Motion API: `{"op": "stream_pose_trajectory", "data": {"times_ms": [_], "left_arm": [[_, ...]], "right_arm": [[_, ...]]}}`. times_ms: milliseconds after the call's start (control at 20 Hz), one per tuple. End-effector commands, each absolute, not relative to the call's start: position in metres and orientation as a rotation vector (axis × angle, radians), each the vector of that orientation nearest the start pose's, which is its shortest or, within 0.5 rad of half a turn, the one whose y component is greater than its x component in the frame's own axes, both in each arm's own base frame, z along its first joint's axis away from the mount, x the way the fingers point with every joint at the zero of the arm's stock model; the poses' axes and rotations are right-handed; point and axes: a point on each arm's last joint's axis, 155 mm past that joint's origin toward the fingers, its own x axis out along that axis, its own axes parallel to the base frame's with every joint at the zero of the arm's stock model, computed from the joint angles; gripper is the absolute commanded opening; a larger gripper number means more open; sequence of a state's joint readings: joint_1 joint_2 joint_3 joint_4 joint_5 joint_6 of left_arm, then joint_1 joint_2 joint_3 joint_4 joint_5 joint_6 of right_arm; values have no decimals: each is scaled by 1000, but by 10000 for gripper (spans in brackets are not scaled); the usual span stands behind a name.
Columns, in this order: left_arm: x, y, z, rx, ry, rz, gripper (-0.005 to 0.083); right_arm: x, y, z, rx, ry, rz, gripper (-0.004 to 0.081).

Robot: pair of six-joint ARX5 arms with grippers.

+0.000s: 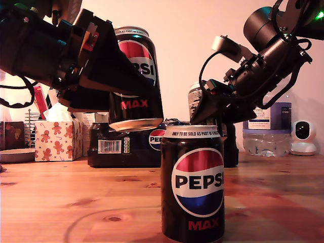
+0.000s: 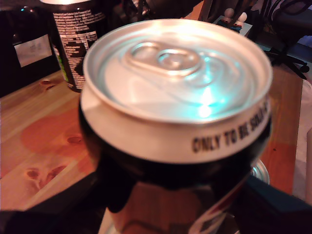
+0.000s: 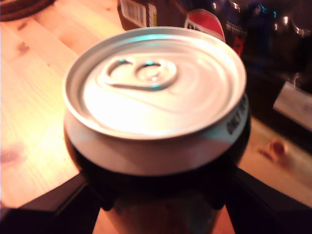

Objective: Stack up the Pepsi cans on top of each other

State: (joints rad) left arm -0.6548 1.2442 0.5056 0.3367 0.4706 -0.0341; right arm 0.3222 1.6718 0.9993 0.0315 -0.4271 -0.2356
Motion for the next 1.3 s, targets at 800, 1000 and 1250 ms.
{"op": "stream_pose_trajectory", "data": {"times_ms": [800, 1000, 1250], "left_arm": [[225, -313, 177, 12, 291, -1194, 358], [218, -321, 185, 12, 263, -1224, 358], [206, -335, 200, 21, 227, -1272, 358]], "right_arm": [[318, 143, 192, -111, 218, 526, 187], [298, 136, 188, -100, 256, 524, 187], [287, 128, 192, -112, 256, 500, 187]]}}
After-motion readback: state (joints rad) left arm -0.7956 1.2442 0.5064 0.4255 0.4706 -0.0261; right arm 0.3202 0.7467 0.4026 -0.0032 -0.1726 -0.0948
